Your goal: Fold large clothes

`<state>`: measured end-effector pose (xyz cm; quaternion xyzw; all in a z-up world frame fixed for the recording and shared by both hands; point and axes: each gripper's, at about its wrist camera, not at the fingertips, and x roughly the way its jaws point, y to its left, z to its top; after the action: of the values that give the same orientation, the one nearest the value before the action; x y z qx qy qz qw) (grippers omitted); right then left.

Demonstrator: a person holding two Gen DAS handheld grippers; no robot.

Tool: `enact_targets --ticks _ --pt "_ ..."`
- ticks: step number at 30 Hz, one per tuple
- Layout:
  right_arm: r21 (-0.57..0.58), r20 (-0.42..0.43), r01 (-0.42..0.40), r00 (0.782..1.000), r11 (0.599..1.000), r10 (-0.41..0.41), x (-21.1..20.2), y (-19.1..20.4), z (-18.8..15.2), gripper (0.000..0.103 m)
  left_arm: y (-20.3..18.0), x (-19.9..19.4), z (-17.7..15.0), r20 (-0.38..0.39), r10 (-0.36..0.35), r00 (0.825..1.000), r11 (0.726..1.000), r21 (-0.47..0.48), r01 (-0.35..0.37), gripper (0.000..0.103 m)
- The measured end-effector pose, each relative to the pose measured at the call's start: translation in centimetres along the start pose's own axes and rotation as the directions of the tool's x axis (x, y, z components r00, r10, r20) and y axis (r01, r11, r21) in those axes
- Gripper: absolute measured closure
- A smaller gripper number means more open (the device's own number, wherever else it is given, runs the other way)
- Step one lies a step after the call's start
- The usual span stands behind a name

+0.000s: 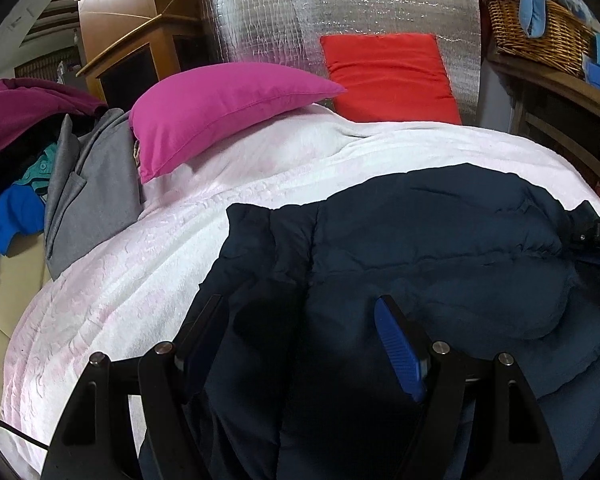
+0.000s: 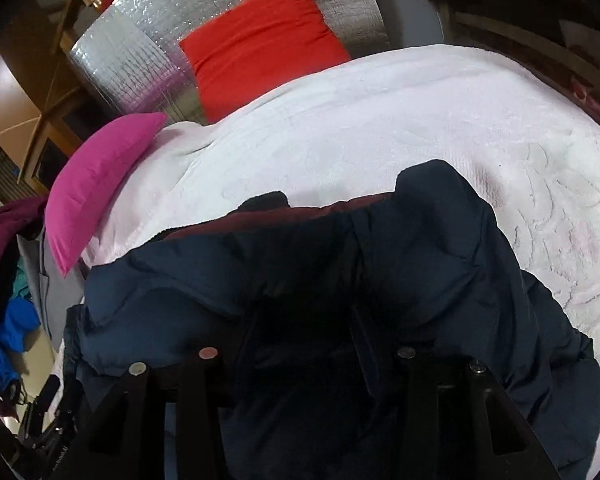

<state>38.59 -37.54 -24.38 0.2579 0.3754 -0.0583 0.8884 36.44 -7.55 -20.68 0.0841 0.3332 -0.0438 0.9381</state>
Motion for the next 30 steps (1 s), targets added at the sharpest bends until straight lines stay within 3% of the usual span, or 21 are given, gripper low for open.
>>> enact_targets --ticks 6,12,18,22,26,28,30 --pt "-0.022 0.036 -0.001 0.999 1.0 0.002 -2.1 -0.1 -0.7 0.054 0.3 -0.7 -0.1 0.012 0.016 1.0 1.0 -0.003 -0.016 0.027" --pt "-0.068 0.107 0.0 0.994 0.998 0.007 -7.1 -1.2 -2.4 0.054 1.1 -1.7 -0.5 0.025 0.027 0.999 1.0 -0.002 -0.027 0.027" --pt "-0.121 0.084 0.003 0.996 0.993 0.007 -9.1 -1.7 -5.1 0.054 1.9 -2.8 -1.1 0.035 0.041 0.999 0.999 -0.006 -0.041 0.027" --pt "-0.141 -0.01 0.039 0.999 0.989 -0.04 -8.1 -2.1 -7.3 0.054 2.1 -3.2 -1.7 0.027 0.043 0.999 0.999 -0.011 -0.043 0.027" --pt "-0.169 0.021 0.04 0.999 0.985 -0.037 -10.0 -1.9 -8.4 0.053 2.2 -3.7 -2.5 0.022 0.046 0.999 0.999 -0.003 -0.046 0.027" --pt "-0.141 0.053 0.017 0.999 0.99 -0.01 -11.4 -2.5 -8.6 0.051 2.4 -4.1 -2.8 0.025 0.05 0.998 0.999 -0.001 -0.05 0.027" --pt "-0.101 0.093 0.006 0.996 0.995 0.003 -13.0 -3.6 -8.6 0.041 2.9 -4.4 -2.9 0.031 0.058 0.998 0.998 -0.002 -0.058 0.027"
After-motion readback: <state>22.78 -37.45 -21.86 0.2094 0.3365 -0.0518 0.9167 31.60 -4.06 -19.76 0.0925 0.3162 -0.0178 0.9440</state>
